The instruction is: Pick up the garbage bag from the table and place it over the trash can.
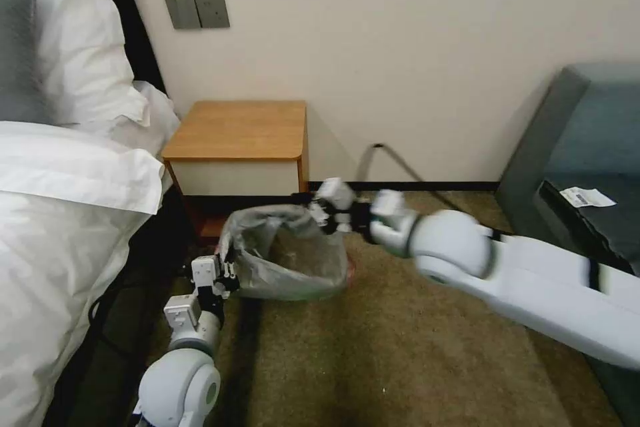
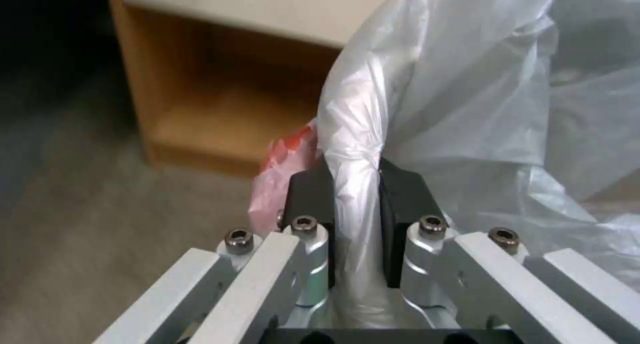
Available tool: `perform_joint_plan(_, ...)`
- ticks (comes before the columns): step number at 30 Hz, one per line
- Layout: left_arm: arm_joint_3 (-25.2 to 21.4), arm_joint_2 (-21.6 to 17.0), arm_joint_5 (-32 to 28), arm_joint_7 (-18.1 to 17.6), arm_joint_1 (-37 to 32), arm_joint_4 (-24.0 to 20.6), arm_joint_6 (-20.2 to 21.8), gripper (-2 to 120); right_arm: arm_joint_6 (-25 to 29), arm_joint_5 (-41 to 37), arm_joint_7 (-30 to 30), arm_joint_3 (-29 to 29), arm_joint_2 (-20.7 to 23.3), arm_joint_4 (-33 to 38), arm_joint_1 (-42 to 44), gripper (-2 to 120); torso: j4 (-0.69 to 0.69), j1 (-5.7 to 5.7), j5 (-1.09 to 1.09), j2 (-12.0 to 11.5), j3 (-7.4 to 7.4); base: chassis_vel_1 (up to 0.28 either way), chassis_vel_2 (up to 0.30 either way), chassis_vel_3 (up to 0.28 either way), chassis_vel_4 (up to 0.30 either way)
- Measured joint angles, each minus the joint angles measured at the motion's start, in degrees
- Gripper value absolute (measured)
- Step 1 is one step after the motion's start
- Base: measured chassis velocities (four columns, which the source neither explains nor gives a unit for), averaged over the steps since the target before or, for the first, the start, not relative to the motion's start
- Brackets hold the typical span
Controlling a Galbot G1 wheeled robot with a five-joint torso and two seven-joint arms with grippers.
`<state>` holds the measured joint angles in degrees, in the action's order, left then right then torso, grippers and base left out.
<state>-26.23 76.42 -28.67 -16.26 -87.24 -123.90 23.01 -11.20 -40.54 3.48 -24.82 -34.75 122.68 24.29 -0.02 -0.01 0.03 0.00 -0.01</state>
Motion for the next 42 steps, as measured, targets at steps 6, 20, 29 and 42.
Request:
perform_joint_plan(6, 0.2, 0.1, -8.5, -0.4, 1.1, 1.2, 2.1, 11, 1.8, -0.7, 1.7, 15.5, -0.2, 2.6, 10.4, 9, 0.02, 0.0, -0.03, 0.0, 0.0, 0.0, 0.0, 0.0, 0.0)
perform_joint_plan(20, 0.4, 0.4, -12.7, 0.2, 1.5, 6.5, 3.3, 11, 3.3, 2.8, 0.5, 35.6, -17.0, -2.1, 32.2, 61, 0.02, 0.0, -0.03, 0.0, 0.01, 0.0, 0.0, 0.0, 0.0)
perform_joint_plan(29, 0.8, 0.8, -11.3, 2.5, 2.1, 8.8, 2.5, 11, 4.9, 6.5, -2.1, 38.3, -22.9, -3.0, 38.0, 88, 0.02, 0.0, -0.04, 0.0, 0.01, 0.0, 0.0, 0.0, 0.0)
perform_joint_plan(42, 0.1, 0.7, -8.7, 5.6, 1.3, 9.3, 0.5, 51, 9.3, 15.6, 2.0, 37.3, -33.1, -7.7, 45.1, 100, 0.01, 0.0, -0.03, 0.0, 0.0, 0.0, 0.0, 0.0, 0.0)
